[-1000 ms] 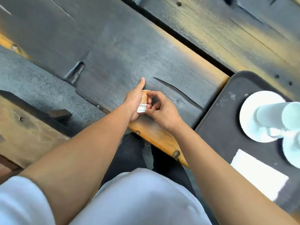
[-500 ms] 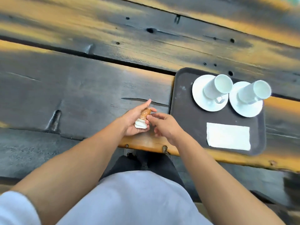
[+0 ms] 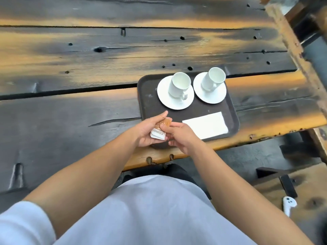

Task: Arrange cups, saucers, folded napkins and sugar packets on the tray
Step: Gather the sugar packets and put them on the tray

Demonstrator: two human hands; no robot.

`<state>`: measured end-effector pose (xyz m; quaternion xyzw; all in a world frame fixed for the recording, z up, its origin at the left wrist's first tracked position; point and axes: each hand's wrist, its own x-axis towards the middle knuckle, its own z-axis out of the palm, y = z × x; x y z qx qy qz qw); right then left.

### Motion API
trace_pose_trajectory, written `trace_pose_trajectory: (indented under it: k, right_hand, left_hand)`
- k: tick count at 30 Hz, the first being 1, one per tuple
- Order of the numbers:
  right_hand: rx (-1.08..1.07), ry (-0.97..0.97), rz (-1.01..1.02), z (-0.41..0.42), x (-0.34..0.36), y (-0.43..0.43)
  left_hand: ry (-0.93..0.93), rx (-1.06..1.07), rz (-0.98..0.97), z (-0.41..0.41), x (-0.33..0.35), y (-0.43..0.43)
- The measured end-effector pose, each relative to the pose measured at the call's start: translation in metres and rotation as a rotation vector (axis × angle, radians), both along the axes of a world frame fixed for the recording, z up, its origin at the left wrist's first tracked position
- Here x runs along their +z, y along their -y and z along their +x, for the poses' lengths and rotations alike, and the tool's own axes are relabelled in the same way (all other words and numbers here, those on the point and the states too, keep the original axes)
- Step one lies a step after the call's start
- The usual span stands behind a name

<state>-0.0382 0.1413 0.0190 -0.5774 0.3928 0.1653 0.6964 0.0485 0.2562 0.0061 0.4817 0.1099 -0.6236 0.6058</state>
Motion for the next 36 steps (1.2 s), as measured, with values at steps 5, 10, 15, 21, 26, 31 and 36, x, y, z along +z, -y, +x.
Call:
trace_pose_trajectory:
  k: [5,10,15,21,26,31,36]
  right_hand:
    - [-0.018,-0.015,-0.024,0.001,0.001,0.042]
    - [0.066,0.007,-0.045,0.009,-0.002,0.089]
    - [0.15,0.002,-0.11,0.019,-0.01,0.134]
    - [0.287,0.022,-0.118,0.032,-0.016,0.157]
    - [0.383,0.013,-0.093,0.046,-0.021,0.15]
    - [0.506,0.039,-0.214,0.058,-0.026,0.143]
    - [0.626,-0.01,-0.34,0.069,-0.03,0.144]
  left_hand:
    - [0.072,0.104,0.008,-0.002,0.0,0.027]
    - [0.12,0.201,0.086,-0.008,0.001,0.066]
    - [0.186,0.323,0.208,-0.018,-0.001,0.108]
    - [0.161,0.545,0.267,-0.033,-0.011,0.125]
    - [0.192,0.602,0.306,-0.033,-0.013,0.112]
    - [0.264,0.586,0.376,-0.026,-0.019,0.111]
    - [0.328,0.478,0.438,-0.013,-0.025,0.117]
